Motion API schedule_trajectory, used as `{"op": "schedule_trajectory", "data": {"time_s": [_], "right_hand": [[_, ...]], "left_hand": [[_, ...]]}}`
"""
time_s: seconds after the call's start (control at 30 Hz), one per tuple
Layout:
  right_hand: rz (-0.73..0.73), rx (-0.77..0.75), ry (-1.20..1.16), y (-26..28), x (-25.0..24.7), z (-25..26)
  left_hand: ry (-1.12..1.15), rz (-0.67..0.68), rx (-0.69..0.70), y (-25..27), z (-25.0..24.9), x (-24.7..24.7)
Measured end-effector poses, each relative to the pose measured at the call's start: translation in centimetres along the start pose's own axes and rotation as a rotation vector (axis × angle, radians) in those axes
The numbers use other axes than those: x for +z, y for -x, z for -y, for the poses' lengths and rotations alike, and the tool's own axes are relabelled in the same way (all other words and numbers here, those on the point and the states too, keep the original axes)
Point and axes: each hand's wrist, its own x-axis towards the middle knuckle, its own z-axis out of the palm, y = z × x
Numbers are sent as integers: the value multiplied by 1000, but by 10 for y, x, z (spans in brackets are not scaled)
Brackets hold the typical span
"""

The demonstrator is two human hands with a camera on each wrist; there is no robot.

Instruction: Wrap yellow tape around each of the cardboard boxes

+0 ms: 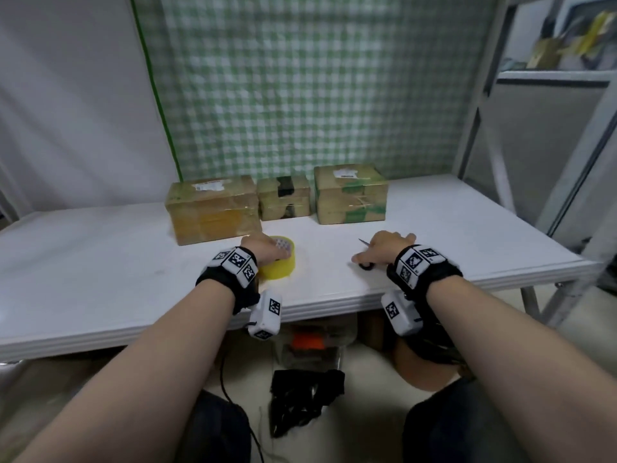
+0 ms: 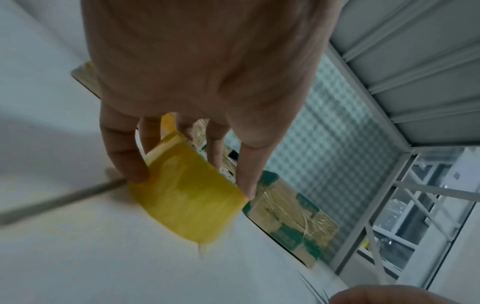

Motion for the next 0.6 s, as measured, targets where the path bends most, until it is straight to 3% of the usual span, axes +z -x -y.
{"op": "schedule_trajectory", "data": {"time_s": [0.13,0.33,0.6], "right_hand": [[-51,13,-48,-12,14,-3],[-142,-155,-259,-7,20,21],[-143,-217,-386,-6,27,41]], "left_hand": [[106,-51,8,-17,-3,15],[179,-69,28,-18,1,19],[272,-84,72,-13,3,22]]}}
